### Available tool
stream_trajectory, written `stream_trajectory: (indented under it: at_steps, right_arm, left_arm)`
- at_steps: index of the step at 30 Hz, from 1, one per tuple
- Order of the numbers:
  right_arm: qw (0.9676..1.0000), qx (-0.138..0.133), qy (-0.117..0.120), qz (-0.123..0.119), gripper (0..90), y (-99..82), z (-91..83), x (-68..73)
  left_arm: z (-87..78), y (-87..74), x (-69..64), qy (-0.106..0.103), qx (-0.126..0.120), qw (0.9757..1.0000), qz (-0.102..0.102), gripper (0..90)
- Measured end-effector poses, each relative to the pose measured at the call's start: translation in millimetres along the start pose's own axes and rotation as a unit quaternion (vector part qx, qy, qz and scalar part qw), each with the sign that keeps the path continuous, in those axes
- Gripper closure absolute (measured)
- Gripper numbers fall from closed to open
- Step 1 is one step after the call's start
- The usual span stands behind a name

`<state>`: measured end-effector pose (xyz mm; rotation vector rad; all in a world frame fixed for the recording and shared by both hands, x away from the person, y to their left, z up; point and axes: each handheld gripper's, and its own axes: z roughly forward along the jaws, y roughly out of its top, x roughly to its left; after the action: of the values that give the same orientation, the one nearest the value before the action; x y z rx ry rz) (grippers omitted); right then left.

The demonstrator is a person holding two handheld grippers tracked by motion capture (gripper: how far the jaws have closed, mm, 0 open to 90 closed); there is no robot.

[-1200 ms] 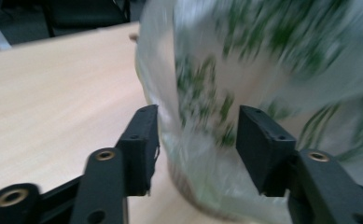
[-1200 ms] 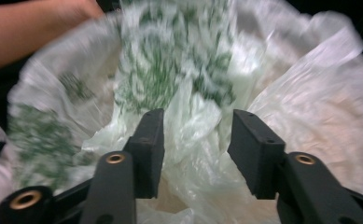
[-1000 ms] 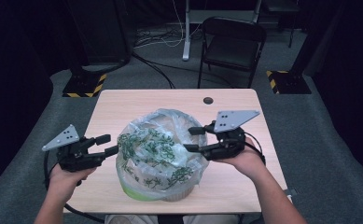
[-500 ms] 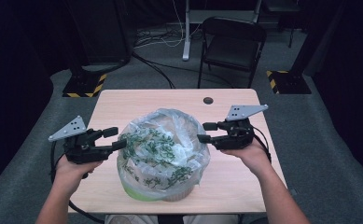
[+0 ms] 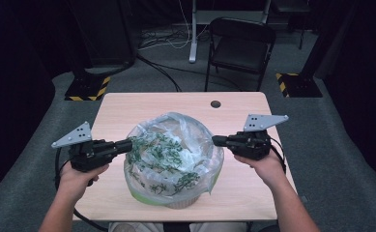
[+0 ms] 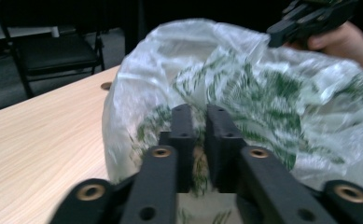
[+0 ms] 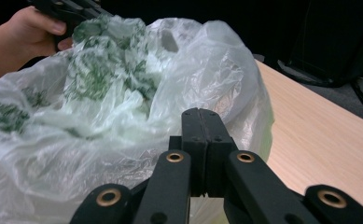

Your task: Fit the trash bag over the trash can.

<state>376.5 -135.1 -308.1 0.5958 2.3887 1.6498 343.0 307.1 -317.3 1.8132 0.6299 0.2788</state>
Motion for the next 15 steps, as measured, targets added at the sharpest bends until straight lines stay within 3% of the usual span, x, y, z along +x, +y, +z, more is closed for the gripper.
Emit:
stream_trajectory:
  at_steps: [2,7,15]
  right_arm:
    - [1.0,0.001,0.002,0.001,89.9,-4.6,-2.6,1.6]
    - [0.9999,0.011,0.003,0.002,90.0,-16.7,-5.4,2.1]
    - [0.999,0.03,-0.001,0.033,90.0,-41.7,3.7,-9.1]
  left_arm:
    - [1.8,-2.1,-1.3,0.003,0.01,0.9999,0.008,89.6]
    - [1.7,-6.4,-0.6,0.0,0.005,1.0,0.002,89.9]
    - [2.3,-13.9,1.4,-0.003,0.009,1.0,-0.003,90.0]
